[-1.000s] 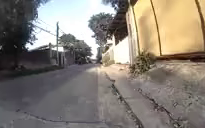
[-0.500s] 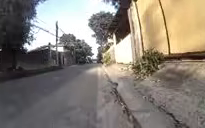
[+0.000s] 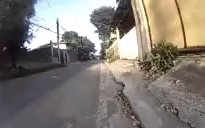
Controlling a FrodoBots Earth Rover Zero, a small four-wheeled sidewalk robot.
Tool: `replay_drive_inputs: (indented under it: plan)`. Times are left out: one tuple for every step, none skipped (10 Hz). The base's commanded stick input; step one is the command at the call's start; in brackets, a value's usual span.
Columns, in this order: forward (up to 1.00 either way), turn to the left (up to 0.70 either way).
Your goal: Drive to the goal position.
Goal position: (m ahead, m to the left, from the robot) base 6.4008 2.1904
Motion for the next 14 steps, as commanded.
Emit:
replay_drive_inputs:
  plan:
    - [0.88,0.0]
    - [0.88,0.0]
    - [0.89,0.0]
    - [0.88,0.0]
    - [0.88,0.0]
    - [0.89,0.0]
    - [0.88,0.0]
    - [0.88,0.0]
    - [0.87,0.0]
    - [0.85,0.0]
    - [0.85,0.0]
    - [0.85,0.0]
    - [0.85,0.0]
    - [0.81,0.0]
